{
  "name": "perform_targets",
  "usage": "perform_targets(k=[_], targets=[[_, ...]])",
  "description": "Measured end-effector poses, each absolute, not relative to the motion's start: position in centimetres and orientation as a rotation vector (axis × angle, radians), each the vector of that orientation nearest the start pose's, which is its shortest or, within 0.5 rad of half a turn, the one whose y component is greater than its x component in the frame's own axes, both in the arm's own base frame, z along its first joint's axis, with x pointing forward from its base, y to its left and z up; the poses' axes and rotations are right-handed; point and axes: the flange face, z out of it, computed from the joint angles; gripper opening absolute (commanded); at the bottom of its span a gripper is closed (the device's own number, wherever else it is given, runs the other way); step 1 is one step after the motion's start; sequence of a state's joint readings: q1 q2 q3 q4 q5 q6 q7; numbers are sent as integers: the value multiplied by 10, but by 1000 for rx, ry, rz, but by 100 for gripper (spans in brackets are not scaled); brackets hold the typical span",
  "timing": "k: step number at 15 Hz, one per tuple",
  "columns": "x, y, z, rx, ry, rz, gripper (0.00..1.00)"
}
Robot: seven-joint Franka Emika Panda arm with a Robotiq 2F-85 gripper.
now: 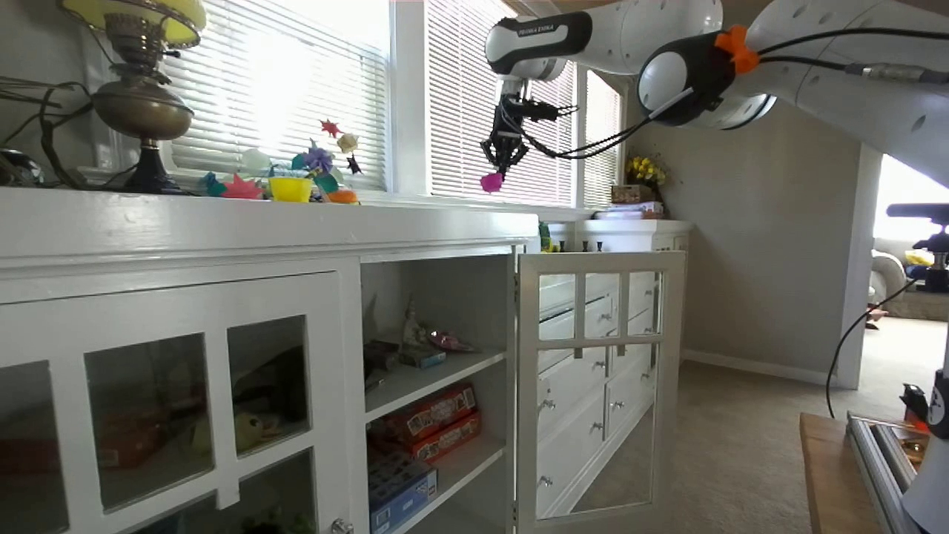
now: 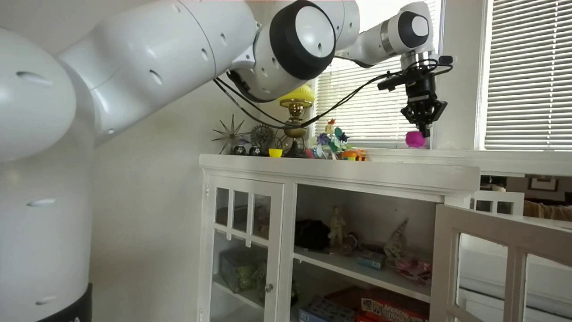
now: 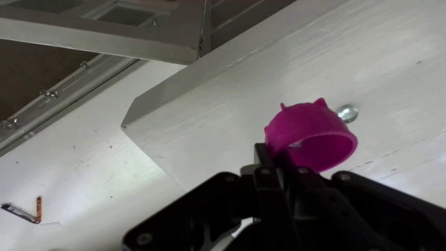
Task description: Move the pink bowl to the right
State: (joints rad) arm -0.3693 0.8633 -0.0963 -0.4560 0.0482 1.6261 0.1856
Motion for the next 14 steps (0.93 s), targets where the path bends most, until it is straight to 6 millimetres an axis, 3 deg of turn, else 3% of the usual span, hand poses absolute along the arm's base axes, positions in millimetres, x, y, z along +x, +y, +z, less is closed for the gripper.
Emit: perform_targets(k=[6,14], targets=[[700,-337,560,-3004,1059,-588,2],[714,-351,535,-3023,1072,-700,2]])
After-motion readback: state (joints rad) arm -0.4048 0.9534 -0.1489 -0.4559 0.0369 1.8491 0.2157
